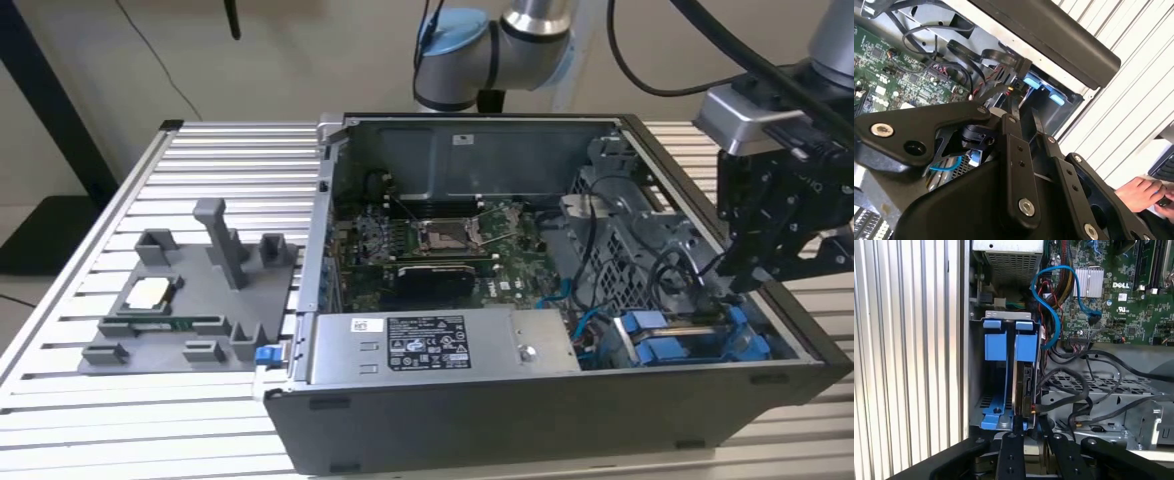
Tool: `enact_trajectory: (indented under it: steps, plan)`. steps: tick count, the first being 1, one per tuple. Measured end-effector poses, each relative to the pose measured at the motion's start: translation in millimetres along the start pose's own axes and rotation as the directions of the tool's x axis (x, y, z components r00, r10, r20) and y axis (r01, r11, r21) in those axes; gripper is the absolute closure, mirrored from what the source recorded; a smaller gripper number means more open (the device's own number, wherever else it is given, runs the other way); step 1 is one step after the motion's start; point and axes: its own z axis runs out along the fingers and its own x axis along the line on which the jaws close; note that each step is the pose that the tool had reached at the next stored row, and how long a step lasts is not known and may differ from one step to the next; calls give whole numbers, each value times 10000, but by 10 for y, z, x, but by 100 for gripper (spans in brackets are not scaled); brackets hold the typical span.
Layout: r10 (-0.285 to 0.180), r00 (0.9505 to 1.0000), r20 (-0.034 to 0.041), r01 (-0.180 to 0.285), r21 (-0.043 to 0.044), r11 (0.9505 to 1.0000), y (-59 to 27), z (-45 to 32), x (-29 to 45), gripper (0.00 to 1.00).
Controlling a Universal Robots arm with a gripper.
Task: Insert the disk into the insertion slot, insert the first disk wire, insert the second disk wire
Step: 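Insert the second disk wire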
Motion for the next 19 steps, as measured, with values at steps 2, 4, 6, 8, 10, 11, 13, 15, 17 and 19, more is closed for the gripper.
enact_trajectory:
  steps: [2,4,6,8,10,11,13,15,17,19]
  plan:
    - [0,10000,1,0,-46,10000,-31,3,1,74]
    - [-1,10000,3,1,-89,10000,-63,6,2,74]
    - [0,10000,3,0,-130,9999,-92,9,3,74]
    - [0,10000,4,1,-183,9998,-126,12,4,74]
    - [-2,10000,7,2,-253,9997,-160,15,5,74]
    - [-2,10000,9,2,-315,9995,-172,17,5,74]
    - [-6,10000,13,7,-521,9986,-185,15,5,74]
    - [-10,10000,10,11,-767,9971,-197,9,6,74]
    - [-11,10000,13,12,-950,9955,-210,-8,6,74]
    - [-11,10000,23,13,-1062,9943,-222,-30,6,74]
